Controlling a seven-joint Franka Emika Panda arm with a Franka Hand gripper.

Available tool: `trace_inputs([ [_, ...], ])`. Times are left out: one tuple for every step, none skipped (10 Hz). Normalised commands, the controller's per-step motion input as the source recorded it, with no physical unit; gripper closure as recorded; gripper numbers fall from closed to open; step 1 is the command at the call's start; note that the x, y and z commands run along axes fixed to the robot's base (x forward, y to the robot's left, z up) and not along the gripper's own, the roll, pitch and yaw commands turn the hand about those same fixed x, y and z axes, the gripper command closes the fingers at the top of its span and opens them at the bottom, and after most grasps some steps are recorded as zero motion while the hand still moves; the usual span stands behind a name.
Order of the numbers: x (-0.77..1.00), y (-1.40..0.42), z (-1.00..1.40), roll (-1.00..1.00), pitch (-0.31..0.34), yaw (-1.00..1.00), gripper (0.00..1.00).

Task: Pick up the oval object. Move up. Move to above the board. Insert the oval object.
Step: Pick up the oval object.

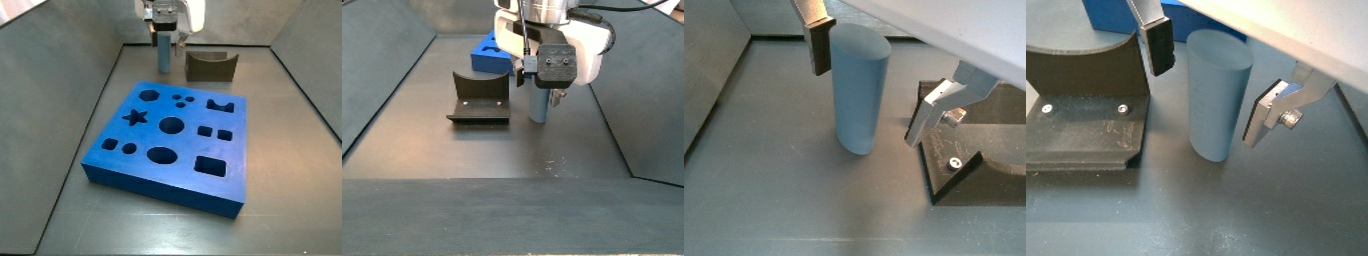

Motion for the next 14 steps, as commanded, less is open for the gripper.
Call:
trace_inputs([
  [0.12, 0.07, 0.28, -0.12, 0.000, 0.00, 0.00],
  [0.11, 0.02, 0.10, -0.06, 0.000, -0.06, 0.00],
  [0.05, 0.01, 0.12, -0.04, 0.000, -0.02, 0.00],
  [0.05, 0.00, 0.01, 0.00, 0.019, -0.05, 0.00],
  [0.00, 0.00, 0.00, 0.00, 0.000, 0.00, 1.00],
  [0.00, -0.03, 0.00, 0.01, 0.000, 0.00, 1.00],
  [0.00, 0.00, 0.00, 0.00, 0.000, 0.00, 1.00],
  [0.00, 0.00, 0.00, 0.00, 0.000, 0.00, 1.00],
  [0.00, 0.00, 0.00, 0.00, 0.000, 0.00, 1.00],
  [0.00, 0.00, 0.00, 0.00, 0.000, 0.00, 1.00],
  [0.00, 0.00, 0.00, 0.00, 0.000, 0.00, 1.00],
  [0.00, 0.00, 0.00, 0.00, 0.000, 0.00, 1.00],
  [0.00, 0.00, 0.00, 0.00, 0.000, 0.00, 1.00],
  [0.00, 0.00, 0.00, 0.00, 0.000, 0.00, 1.00],
])
